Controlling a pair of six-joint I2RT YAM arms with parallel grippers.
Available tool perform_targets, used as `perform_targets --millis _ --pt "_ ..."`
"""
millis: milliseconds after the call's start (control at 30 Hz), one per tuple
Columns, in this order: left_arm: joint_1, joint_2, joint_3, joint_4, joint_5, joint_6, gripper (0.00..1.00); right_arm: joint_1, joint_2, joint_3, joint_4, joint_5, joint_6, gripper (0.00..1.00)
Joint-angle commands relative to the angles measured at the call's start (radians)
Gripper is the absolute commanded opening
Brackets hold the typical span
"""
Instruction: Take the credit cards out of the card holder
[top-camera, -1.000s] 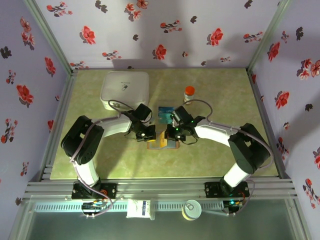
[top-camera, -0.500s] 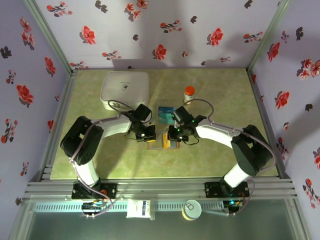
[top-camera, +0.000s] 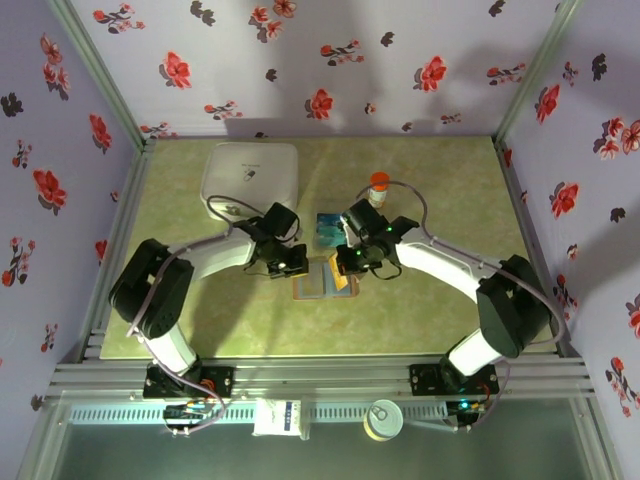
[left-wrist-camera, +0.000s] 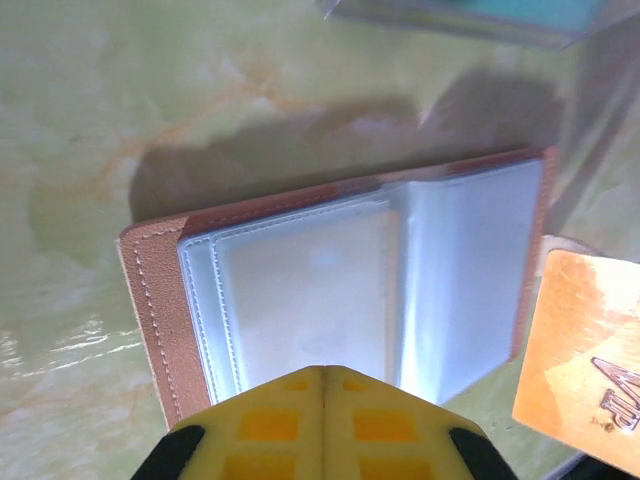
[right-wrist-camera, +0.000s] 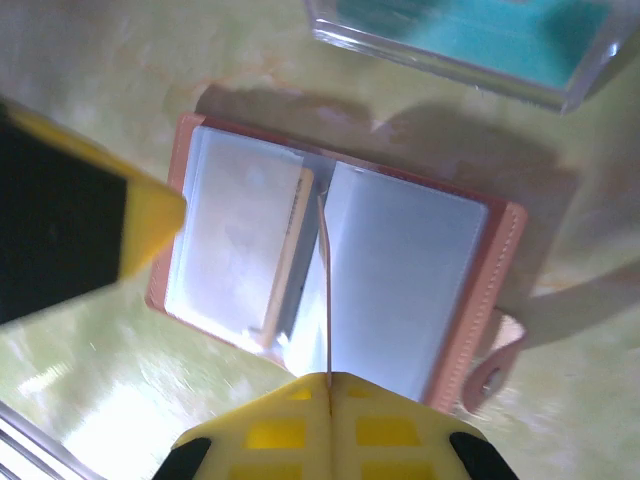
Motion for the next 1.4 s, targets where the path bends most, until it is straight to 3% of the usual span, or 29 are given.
perform_targets --millis 0,233,300,400,567,1133,1367 --pt "0.019 -0.065 -0.026 -0.028 -0.024 0.017 0.05 -0.007 -0.039 0.068 -0.137 0.063 -0.323 0.00" --pt "0.068 -0.165 -0.094 -0.030 -0.038 0.017 0.06 -0.036 0.004 0.213 -0.278 0.109 -0.877 0.00" --pt "0.083 -0.185 -0.114 -0.035 -0.039 0.018 0.06 -0.046 0.023 0.249 -0.278 0.146 -0.967 0.00" --pt "0.105 -0.209 -0.136 -0.052 -0.039 0.024 0.07 -0.088 0.077 0.342 -0.309 0.091 -1.077 0.00" --pt "0.129 -0.234 -0.172 -0.061 -0.034 0.028 0.08 -0.151 0.206 0.519 -0.372 0.006 -1.174 0.00" --pt "0.171 -0.248 -0.198 -0.085 -0.026 0.045 0.08 -0.250 0.735 1.191 -0.624 -0.068 -1.317 0.00" --pt "0.191 -0.237 -0.197 -0.092 -0.023 0.060 0.08 -0.262 0.820 1.237 -0.616 -0.062 -1.326 0.00"
